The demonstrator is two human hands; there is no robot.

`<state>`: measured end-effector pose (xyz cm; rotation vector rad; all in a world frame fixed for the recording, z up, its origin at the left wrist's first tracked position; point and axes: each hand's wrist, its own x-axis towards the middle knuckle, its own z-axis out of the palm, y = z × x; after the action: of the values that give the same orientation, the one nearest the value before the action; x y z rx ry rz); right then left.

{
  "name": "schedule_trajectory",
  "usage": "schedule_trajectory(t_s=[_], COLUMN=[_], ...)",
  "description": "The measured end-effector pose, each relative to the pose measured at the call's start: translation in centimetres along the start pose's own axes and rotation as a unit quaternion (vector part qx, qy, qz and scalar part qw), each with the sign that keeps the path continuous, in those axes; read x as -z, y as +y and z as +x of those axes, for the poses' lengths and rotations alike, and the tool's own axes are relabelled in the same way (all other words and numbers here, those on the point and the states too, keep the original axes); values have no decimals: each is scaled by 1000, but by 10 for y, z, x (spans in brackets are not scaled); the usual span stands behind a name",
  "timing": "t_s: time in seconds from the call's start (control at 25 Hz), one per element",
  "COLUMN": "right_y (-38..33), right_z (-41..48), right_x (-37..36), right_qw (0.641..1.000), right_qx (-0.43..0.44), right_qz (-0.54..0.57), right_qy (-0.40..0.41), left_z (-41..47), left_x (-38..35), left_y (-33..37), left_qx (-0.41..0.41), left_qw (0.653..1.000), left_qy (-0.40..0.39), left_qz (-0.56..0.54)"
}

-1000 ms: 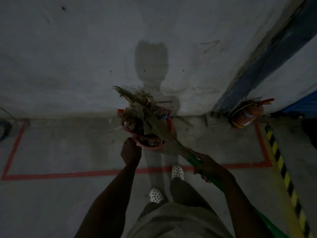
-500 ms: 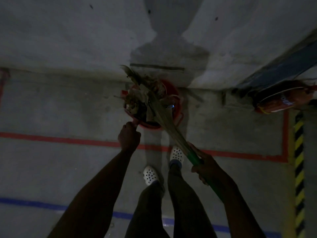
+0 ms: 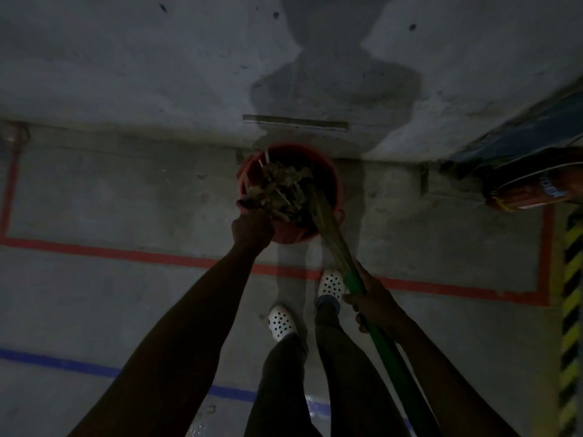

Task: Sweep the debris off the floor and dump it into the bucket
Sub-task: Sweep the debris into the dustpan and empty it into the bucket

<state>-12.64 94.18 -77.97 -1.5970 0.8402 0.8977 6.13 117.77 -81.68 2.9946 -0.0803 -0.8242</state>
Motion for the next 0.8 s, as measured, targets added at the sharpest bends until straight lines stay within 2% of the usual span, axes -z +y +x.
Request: schedule_trajectory(t_s=[0.2,0.36,0.52,0.68,0.8], right_y=[-11,-18,-17,-14,-13], right_z=[-24,-50,-79,-110,-135], right_x=[2,-4,-17,-33,-43], right_qw=[995,993,992,986,987], right_qx=[8,17,-1,-17,2], right_qz=[100,114,128,167,161], right_qy=[-12,-10,-3,-11,-1], left_z=[-12,-47,-85,-121,-142], left_x=[21,34,54,76,90], left_y=[9,6,7,1,-5], left_qx=[18,1,48,41,54], left_qw=[999,999,983,986,978], left_qy=[6,-7,-28,-16,-24], left_qz=[-35,-54,-178,-163,-198])
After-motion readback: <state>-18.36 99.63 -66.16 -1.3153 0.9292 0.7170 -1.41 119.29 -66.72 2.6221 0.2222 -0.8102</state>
